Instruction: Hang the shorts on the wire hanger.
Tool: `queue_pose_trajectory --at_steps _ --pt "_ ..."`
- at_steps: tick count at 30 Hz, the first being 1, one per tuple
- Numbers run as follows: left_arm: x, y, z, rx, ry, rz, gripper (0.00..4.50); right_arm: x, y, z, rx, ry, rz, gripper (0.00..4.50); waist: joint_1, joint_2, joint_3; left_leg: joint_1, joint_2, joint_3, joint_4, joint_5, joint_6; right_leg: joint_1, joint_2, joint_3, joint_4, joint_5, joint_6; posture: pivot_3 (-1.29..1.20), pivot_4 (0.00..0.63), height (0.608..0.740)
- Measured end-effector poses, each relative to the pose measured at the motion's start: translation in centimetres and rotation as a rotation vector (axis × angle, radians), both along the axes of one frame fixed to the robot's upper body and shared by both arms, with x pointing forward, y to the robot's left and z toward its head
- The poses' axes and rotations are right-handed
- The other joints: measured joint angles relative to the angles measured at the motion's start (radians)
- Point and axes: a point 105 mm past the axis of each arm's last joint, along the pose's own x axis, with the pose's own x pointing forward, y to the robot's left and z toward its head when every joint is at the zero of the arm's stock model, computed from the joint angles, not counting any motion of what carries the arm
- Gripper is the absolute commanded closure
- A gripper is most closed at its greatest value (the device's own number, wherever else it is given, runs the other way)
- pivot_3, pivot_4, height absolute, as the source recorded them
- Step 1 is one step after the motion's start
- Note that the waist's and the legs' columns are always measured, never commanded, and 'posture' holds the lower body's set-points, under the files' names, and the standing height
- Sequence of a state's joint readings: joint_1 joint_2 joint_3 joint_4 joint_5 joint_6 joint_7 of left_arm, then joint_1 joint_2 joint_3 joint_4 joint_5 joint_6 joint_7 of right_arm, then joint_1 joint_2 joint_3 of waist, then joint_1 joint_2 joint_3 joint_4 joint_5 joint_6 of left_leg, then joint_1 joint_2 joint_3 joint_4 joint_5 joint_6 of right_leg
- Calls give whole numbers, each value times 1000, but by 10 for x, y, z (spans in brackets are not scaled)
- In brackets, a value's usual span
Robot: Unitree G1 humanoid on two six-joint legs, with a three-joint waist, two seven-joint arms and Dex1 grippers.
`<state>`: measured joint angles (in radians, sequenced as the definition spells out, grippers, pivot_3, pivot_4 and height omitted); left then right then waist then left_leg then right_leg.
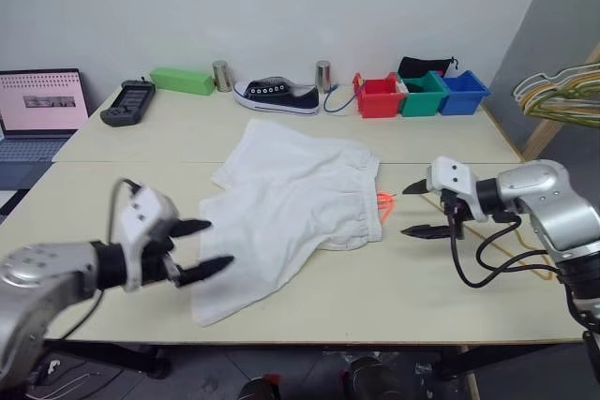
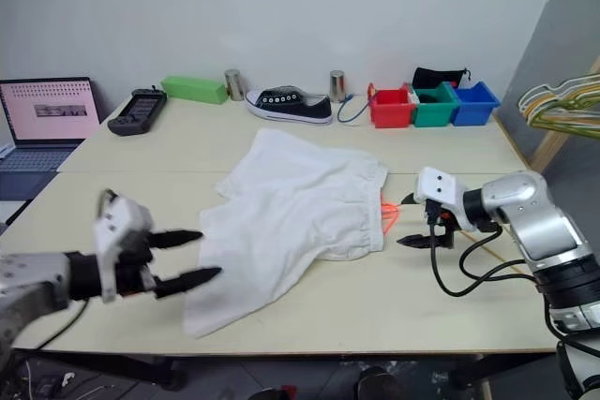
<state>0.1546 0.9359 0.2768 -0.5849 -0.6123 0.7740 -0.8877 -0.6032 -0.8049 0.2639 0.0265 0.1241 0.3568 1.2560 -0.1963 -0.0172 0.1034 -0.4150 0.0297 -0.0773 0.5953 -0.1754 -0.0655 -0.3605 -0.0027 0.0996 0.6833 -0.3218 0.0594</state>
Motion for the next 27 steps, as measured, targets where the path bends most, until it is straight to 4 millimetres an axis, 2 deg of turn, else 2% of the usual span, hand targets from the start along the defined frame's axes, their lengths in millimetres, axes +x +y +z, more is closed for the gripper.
queue_pose_trajectory --at_steps 4,8,13,17,20,25,27 --pt "-8 -5 -23 42 10 2 0 0 21 -13 12 -15 36 25 1 1 -2 0 0 -1 2 0 0 1 0 0 1 0 0 -123 7 740" --pt "-24 -5 -53 132 18 -34 0 3 39 -33 -15 -37 72 25 0 1 -4 1 0 -1 4 0 0 3 0 0 0 1 2 -121 5 740" --pt "-17 5 -67 197 -40 9 0 15 38 -50 -87 -63 67 25 3 2 -5 1 0 -1 10 0 0 6 0 -1 1 2 4 -113 2 740" --pt "-13 13 -76 217 -67 34 0 23 26 -61 -161 -74 61 25 2 2 -9 1 -1 -1 12 0 0 8 0 -1 0 3 4 -112 2 740" --pt "-10 13 -78 218 -85 31 0 28 21 -66 -189 -65 61 528 2 5 -11 3 -1 -1 12 0 0 9 0 0 0 4 5 -111 1 740" --pt "-6 13 -85 197 -92 44 909 37 17 -70 -223 -63 63 1675 1 8 -15 18 0 0 11 0 0 19 0 0 -1 -1 -2 -113 2 740" --pt "-5 14 -86 198 -90 48 1331 36 20 -73 -218 -54 68 2156 0 8 -17 19 0 -1 11 0 0 19 0 0 -1 -1 -2 -113 2 740"
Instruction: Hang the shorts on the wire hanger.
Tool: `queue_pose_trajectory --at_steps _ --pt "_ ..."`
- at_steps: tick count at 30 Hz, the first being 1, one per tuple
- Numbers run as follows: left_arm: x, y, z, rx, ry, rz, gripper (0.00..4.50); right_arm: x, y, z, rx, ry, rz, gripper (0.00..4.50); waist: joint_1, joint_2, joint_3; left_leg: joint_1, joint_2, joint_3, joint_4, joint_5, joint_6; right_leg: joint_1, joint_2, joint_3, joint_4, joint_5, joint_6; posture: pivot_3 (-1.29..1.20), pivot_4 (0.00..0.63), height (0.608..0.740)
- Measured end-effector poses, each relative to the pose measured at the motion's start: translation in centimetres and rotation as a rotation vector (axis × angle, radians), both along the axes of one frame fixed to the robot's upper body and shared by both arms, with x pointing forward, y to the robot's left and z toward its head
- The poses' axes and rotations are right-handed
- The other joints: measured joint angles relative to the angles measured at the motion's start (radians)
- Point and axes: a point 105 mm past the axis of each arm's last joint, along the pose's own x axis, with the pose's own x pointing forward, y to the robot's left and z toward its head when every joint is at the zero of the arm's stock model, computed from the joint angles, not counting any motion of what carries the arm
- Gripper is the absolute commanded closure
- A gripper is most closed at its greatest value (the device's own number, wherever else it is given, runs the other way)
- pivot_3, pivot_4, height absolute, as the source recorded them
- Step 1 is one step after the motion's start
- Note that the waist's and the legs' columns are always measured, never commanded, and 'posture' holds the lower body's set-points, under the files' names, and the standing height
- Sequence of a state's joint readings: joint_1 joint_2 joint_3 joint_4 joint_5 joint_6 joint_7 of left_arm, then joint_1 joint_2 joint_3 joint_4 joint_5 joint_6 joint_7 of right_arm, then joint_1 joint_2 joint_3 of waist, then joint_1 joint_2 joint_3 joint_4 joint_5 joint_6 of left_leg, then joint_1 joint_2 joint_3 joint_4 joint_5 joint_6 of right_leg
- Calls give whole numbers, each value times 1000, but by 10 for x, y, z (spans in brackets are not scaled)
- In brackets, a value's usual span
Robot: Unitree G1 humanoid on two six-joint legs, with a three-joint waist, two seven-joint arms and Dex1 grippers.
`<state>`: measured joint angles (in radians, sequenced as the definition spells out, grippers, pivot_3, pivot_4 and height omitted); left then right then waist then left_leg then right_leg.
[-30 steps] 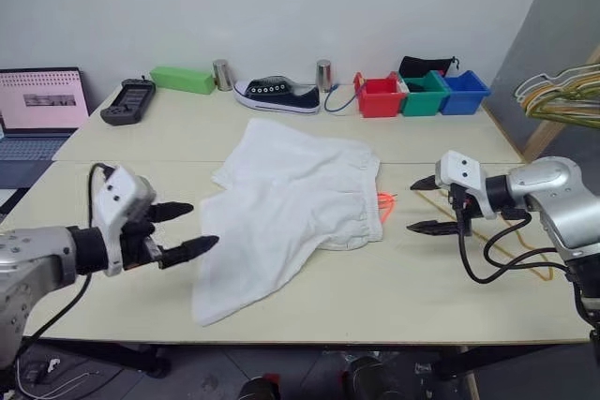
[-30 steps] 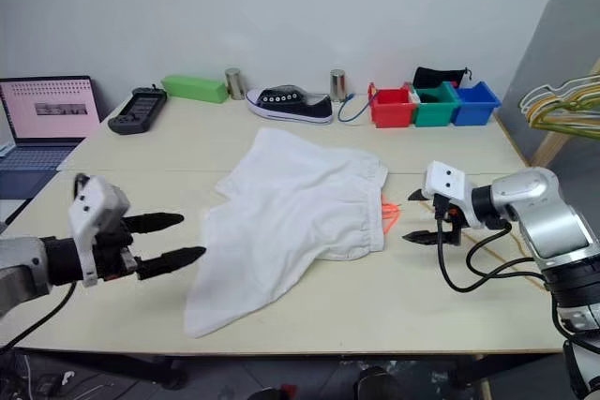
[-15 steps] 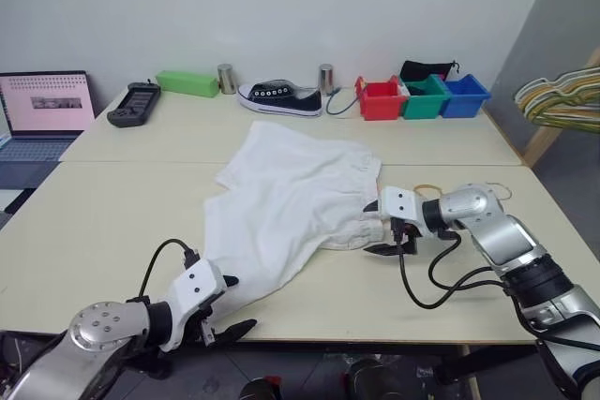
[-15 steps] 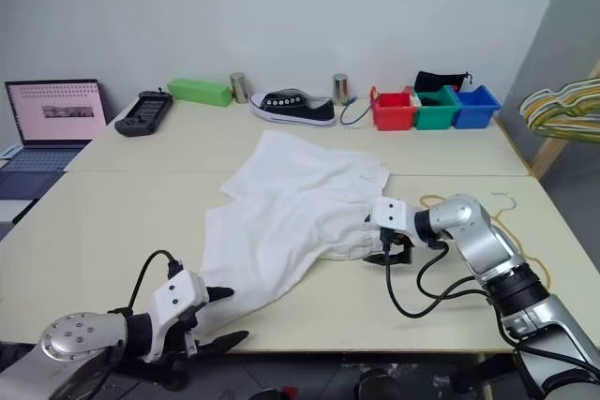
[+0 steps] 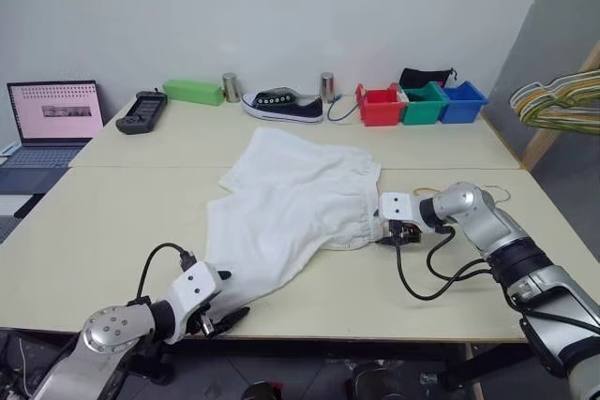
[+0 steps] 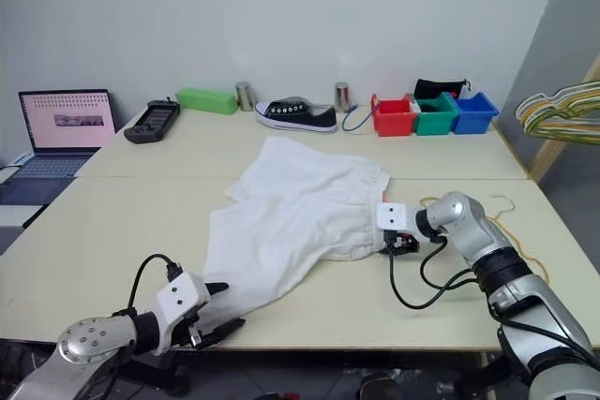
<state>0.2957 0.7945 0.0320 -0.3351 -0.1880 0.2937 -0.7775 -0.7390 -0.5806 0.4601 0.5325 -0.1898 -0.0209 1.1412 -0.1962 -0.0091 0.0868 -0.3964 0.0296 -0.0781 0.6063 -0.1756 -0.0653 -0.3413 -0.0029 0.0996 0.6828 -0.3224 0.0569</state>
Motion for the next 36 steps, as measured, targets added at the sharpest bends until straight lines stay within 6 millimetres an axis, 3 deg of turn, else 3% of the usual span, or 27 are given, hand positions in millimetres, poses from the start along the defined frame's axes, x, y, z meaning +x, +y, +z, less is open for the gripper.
queue_pose_trajectory --at_steps 9,15,21,27,32,36 --pt "5 9 -3 12 9 16 3263 0 3 -2 10 4 -2 4356 0 2 -6 0 0 0 0 0 0 0 0 0 0 1 1 -116 7 740" --pt "8 16 -2 37 13 14 4387 0 3 -1 12 5 -1 4500 0 2 -6 0 0 0 0 0 0 0 0 1 0 0 1 -123 9 740" --pt "26 34 4 106 -24 26 4452 -17 3 11 7 16 78 4500 4 2 -6 -2 0 -1 -1 0 0 -2 0 -1 0 0 0 -124 14 740" --pt "44 46 26 169 -75 -55 4452 -64 0 14 -21 92 221 4500 6 1 -6 -4 0 0 -2 0 0 -2 0 0 -1 -1 0 -129 19 740" --pt "23 45 28 202 31 -211 4452 -100 0 9 -42 176 296 4500 -3 1 -6 -3 1 2 -8 -1 -1 -2 0 0 -1 -2 1 -135 20 740" --pt "-16 45 20 227 210 -341 4452 -110 3 1 -38 207 295 4500 -7 1 -5 -2 2 2 -12 -1 -1 -9 -1 0 0 -5 -5 -135 23 740"
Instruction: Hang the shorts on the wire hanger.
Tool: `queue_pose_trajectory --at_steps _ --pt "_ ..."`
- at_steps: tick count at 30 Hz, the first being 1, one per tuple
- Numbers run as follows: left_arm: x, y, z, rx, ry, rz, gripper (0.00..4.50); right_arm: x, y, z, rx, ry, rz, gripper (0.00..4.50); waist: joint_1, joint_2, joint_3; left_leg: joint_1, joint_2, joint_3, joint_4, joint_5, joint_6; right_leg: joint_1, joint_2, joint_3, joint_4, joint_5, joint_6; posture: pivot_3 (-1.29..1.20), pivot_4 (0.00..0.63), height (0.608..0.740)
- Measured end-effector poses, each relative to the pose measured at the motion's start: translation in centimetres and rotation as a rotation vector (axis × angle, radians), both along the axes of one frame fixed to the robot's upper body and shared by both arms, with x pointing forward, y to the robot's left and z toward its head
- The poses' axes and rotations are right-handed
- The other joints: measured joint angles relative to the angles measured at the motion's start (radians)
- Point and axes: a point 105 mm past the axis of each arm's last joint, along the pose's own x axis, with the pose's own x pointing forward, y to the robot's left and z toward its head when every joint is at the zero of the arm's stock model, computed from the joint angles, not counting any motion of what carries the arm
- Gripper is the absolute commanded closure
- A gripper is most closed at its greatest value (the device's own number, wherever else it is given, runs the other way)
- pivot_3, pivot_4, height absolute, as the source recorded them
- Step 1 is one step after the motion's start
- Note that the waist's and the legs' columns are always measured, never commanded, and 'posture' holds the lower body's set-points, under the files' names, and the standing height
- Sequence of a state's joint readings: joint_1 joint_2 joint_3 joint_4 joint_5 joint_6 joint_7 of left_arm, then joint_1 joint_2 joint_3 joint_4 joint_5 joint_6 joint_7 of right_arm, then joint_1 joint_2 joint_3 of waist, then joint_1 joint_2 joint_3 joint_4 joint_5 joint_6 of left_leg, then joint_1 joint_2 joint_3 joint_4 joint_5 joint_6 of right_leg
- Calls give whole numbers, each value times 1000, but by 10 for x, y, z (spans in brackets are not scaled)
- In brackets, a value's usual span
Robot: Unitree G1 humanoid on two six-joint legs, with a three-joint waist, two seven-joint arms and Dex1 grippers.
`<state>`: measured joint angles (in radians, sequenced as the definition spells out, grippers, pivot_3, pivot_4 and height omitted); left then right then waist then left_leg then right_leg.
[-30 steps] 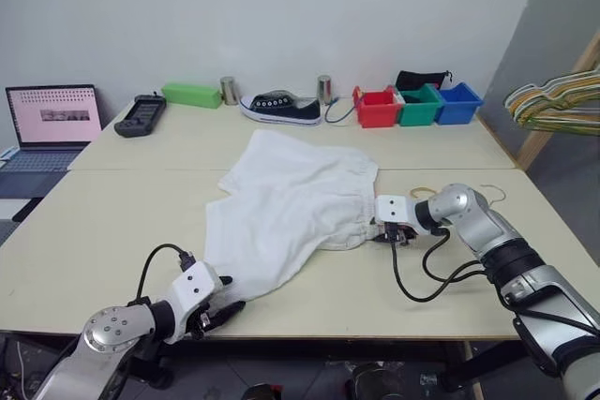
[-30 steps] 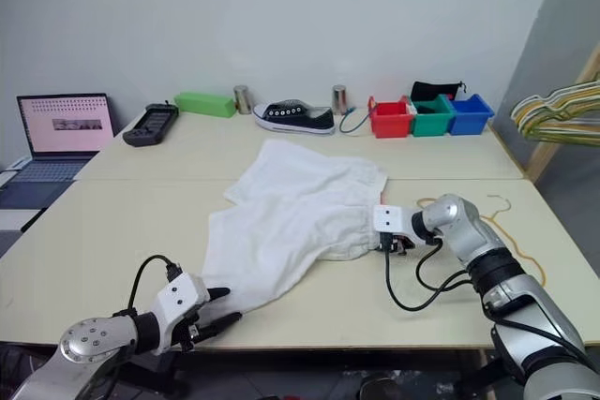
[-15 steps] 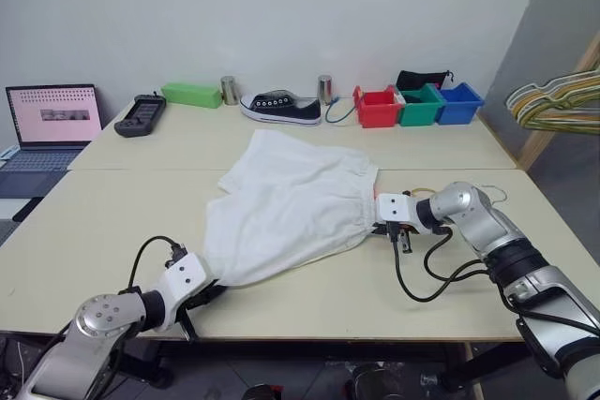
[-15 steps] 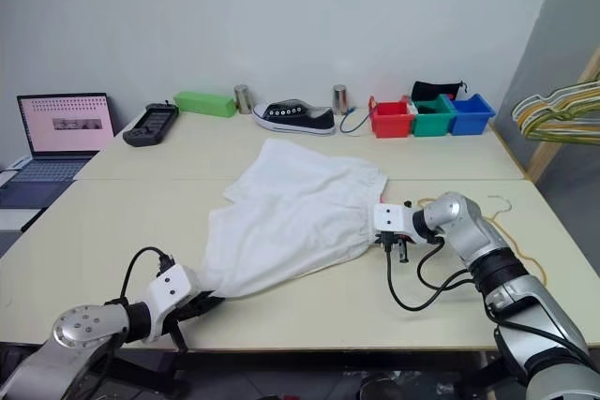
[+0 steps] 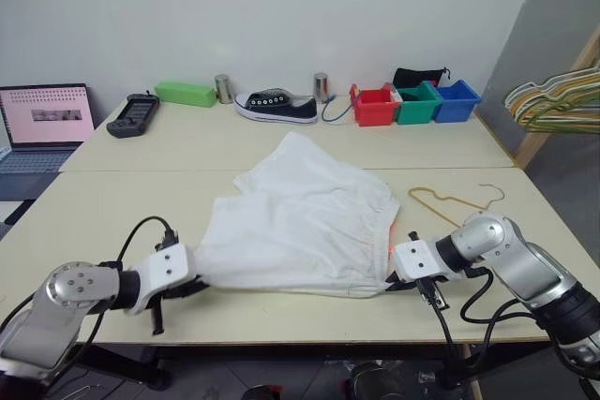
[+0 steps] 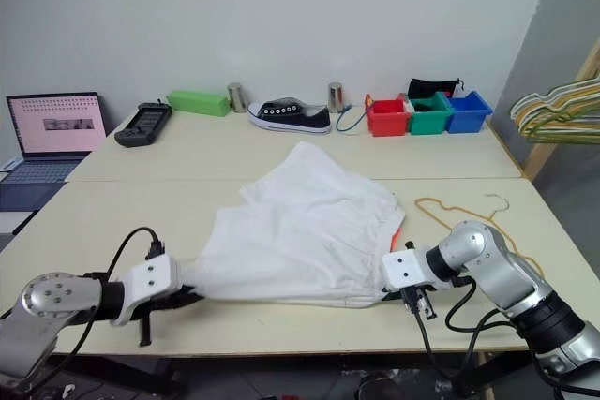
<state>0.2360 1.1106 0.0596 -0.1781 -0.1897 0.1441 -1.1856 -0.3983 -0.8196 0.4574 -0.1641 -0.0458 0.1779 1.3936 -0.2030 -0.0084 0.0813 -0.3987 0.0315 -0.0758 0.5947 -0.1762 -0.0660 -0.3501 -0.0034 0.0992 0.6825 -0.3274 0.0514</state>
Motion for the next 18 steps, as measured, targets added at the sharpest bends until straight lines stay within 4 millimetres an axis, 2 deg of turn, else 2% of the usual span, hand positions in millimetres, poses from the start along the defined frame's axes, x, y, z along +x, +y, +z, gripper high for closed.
queue_pose_trajectory --at_steps 3,8,14,15,18 --pt "-14 2 0 20 57 -43 4452 -7 1 -3 -2 12 9 4500 5 -1 0 0 0 0 -1 0 0 -1 0 0 0 -1 -1 -133 21 740" --pt "-4 10 2 48 3 -35 4452 -23 5 -4 13 91 30 4500 12 -2 0 0 0 0 -1 0 0 -1 0 -1 0 0 -1 -132 19 740" --pt "1 6 0 42 -26 -37 4452 -31 1 -1 3 159 33 4500 8 -3 -1 0 0 0 -1 0 0 -1 -1 0 0 0 0 -133 18 740" --pt "0 5 -1 43 -25 -38 4484 -32 1 -1 4 166 32 4255 7 -3 -1 0 0 0 -1 0 0 -1 0 -1 0 0 0 -133 17 740" --pt "-5 7 -4 42 11 -26 3900 -33 0 -1 10 198 13 3552 7 -3 -1 0 0 0 -1 0 0 -1 0 -1 0 -1 -1 -133 19 740"
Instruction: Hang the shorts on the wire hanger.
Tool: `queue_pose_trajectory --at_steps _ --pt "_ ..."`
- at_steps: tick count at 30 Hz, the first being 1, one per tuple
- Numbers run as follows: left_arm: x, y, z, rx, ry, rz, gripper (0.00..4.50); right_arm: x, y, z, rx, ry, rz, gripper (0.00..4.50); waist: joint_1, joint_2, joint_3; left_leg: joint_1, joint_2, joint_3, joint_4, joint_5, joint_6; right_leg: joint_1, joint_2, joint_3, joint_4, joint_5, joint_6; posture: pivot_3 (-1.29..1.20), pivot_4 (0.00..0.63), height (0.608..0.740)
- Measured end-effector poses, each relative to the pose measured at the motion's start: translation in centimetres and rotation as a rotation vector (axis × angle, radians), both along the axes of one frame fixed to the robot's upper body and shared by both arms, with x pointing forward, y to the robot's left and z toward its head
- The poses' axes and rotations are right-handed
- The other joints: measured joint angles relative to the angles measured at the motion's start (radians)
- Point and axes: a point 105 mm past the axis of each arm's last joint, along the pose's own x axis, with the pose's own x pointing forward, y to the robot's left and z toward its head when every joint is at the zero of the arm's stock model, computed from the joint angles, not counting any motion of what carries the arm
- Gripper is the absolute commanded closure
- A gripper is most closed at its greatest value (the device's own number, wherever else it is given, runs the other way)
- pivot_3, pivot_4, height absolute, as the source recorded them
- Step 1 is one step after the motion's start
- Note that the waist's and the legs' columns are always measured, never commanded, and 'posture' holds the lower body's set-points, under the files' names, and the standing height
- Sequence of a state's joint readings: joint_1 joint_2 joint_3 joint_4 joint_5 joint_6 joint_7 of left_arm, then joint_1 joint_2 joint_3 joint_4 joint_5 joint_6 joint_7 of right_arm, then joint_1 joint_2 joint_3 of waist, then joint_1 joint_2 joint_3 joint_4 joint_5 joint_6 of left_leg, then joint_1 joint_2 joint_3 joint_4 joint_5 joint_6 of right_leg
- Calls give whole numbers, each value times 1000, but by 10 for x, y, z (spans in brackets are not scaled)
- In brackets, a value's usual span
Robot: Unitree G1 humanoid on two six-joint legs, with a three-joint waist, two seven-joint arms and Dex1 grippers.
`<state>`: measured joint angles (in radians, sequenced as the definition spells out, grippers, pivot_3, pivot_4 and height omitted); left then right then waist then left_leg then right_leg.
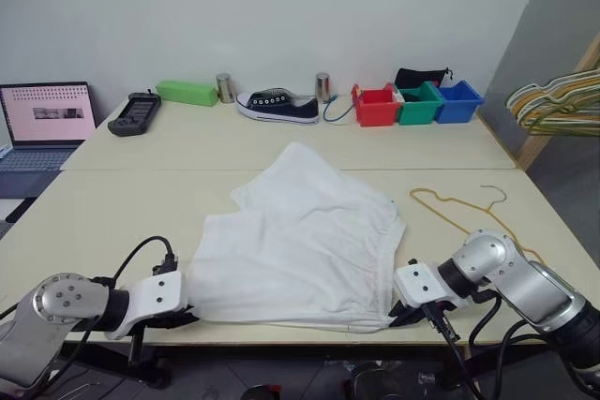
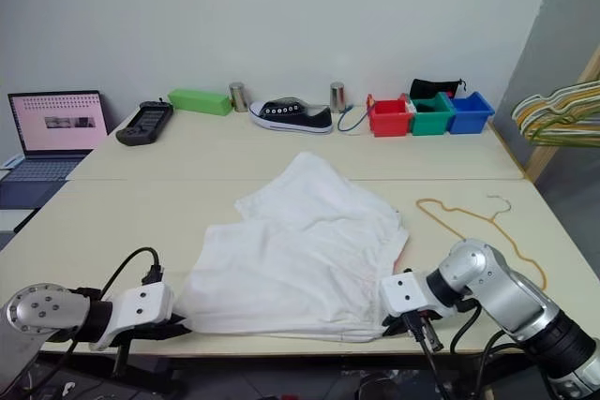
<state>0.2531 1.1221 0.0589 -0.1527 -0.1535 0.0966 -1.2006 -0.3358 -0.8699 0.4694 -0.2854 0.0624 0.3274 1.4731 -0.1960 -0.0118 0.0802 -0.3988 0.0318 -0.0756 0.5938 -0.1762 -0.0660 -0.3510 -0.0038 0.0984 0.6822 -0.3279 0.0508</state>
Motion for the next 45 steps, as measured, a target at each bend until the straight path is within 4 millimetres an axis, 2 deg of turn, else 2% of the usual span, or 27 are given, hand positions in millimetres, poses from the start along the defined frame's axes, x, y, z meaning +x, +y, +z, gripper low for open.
queue_pose_trajectory --at_steps 3,6,7,8,10,12,14,15,17,20,23,25,27,29,31,34,38,39,41,45 --pt "-6 1 -1 -9 46 9 3177 1 -2 0 -5 27 -21 2722 0 0 0 0 0 0 0 0 0 0 0 0 0 0 0 -138 22 740" --pt "-8 0 10 -23 72 -2 2414 3 -6 6 -3 35 -38 1878 0 -1 2 0 0 0 0 0 0 0 0 0 0 0 0 -142 22 740" --pt "-7 -3 19 -32 65 -10 2146 4 -8 11 0 37 -56 1556 1 -2 2 0 0 0 0 0 0 0 -1 0 0 0 0 -150 22 740" --pt "-5 -5 25 -36 56 -20 2071 6 -9 17 8 34 -65 1492 2 -2 2 0 0 0 0 0 0 0 -1 0 0 0 0 -150 22 740" --pt "1 -15 45 -70 35 -40 1586 8 -9 34 41 17 -88 925 2 -2 3 0 0 0 0 0 0 0 -2 -1 0 0 0 -176 26 740" --pt "7 -31 69 -117 5 -83 1044 7 -9 52 79 21 -118 336 1 -3 5 -1 0 0 0 0 0 0 -2 -1 0 0 0 -176 26 740" --pt "11 -46 89 -162 -22 -125 736 9 -9 67 112 11 -158 0 -1 -3 5 0 0 1 0 0 0 0 -2 -1 0 0 0 -207 28 740" --pt "14 -56 101 -203 -32 -149 444 12 -10 74 136 9 -204 0 -3 -3 6 -1 0 1 0 0 0 0 -2 -1 0 0 1 -217 30 740" --pt "21 -74 117 -278 -67 -174 133 23 -13 81 170 -8 -304 0 -10 -3 6 -1 0 1 0 0 0 0 -1 0 -1 0 1 -219 31 740" --pt "43 -120 133 -491 -173 -198 6 63 -29 88 219 -123 -562 0 -16 -3 6 -1 -2 1 3 0 0 2 -1 1 -1 4 10 -262 34 740" --pt "60 -153 129 -579 -204 -178 6 101 -64 84 201 -238 -844 0 -29 -7 7 -4 -2 2 6 0 0 6 0 3 -1 6 13 -305 35 740" --pt "74 -177 124 -589 -258 -170 6 123 -105 74 126 -340 -1065 0 -38 -7 7 -5 -3 2 9 0 0 7 0 4 -2 6 14 -323 37 740" --pt "80 -192 116 -601 -264 -151 6 131 -134 64 53 -394 -1199 0 -58 -7 7 -7 -3 3 9 0 1 5 0 5 -2 6 13 -332 38 740" --pt "88 -210 117 -657 -277 -127 6 135 -157 53 -5 -413 -1292 0 -75 -7 7 -8 -3 3 9 -1 1 4 0 5 -2 6 14 -341 39 740" --pt "90 -225 121 -697 -287 -129 6 137 -171 46 -41 -421 -1336 0 -96 -6 7 -10 -3 3 9 -1 1 2 0 5 -2 6 14 -341 42 740" --pt "94 -231 123 -726 -297 -99 6 141 -186 38 -70 -408 -1384 0 -139 -5 7 -9 -3 3 9 -1 1 3 0 5 -1 6 14 -327 62 740" --pt "94 -226 115 -715 -279 -73 6 148 -195 26 -98 -356 -1391 0 -181 -7 21 3 -3 4 9 -1 1 15 0 6 -2 5 15 -302 98 740" --pt "95 -224 113 -709 -274 -66 6 150 -197 24 -108 -346 -1394 0 -188 -7 26 3 -3 4 9 -1 1 15 0 6 -2 3 11 -302 98 740" --pt "94 -219 106 -695 -252 -42 6 153 -198 22 -104 -311 -1384 0 -198 -8 34 5 -4 4 9 -1 1 16 0 8 -2 3 11 -284 136 740" --pt "88 -207 97 -674 -213 -3 6 154 -203 26 -108 -254 -1348 0 -192 -18 60 6 -3 3 10 0 1 19 1 8 -2 4 11 -274 171 740"
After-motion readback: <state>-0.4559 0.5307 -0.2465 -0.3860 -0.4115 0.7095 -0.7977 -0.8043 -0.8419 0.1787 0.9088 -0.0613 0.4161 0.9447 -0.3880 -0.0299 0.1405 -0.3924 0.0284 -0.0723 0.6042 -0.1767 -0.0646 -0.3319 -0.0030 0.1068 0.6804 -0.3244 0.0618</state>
